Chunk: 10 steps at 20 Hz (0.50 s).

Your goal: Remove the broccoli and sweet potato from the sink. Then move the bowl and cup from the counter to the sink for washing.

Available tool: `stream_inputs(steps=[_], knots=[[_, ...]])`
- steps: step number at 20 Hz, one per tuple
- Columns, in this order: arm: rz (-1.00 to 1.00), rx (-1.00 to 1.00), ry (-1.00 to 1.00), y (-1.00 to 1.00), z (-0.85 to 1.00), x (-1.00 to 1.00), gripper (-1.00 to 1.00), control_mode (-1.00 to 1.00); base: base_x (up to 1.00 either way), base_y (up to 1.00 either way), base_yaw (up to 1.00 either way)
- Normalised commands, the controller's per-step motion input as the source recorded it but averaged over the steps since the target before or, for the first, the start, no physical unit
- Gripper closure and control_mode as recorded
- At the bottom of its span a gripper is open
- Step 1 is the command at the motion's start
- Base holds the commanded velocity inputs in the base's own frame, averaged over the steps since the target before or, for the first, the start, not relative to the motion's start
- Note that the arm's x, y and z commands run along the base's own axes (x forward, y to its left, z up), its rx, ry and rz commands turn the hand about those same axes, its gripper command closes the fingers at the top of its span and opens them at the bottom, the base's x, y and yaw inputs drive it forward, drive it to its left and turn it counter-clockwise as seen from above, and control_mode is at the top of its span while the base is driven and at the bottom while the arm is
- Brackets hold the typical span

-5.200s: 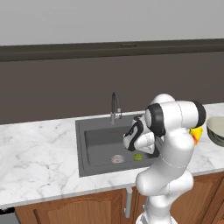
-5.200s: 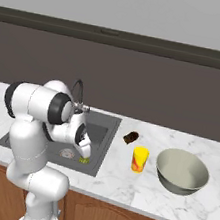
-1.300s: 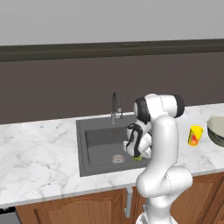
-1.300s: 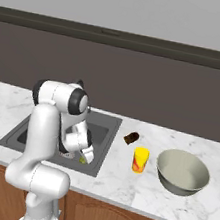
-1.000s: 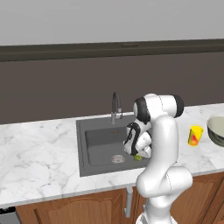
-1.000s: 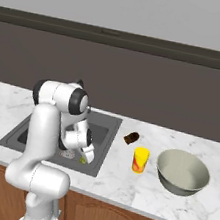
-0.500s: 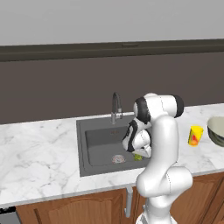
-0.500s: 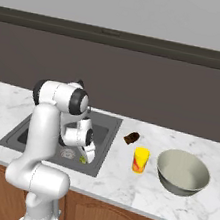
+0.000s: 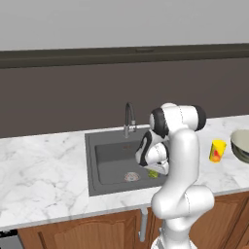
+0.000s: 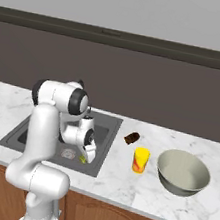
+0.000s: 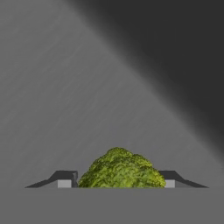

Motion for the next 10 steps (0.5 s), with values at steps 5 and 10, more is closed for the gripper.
stream_inputs(steps=[5,10], knots=[[0.00,0.07,0.00,-0.15,0.22,-0.05,1.00,-1.00,0.00,0.00,0.00],[0.00,0.05,0.00,-0.20,0.26,-0.02,1.00,-1.00,0.00,0.00,0.00]])
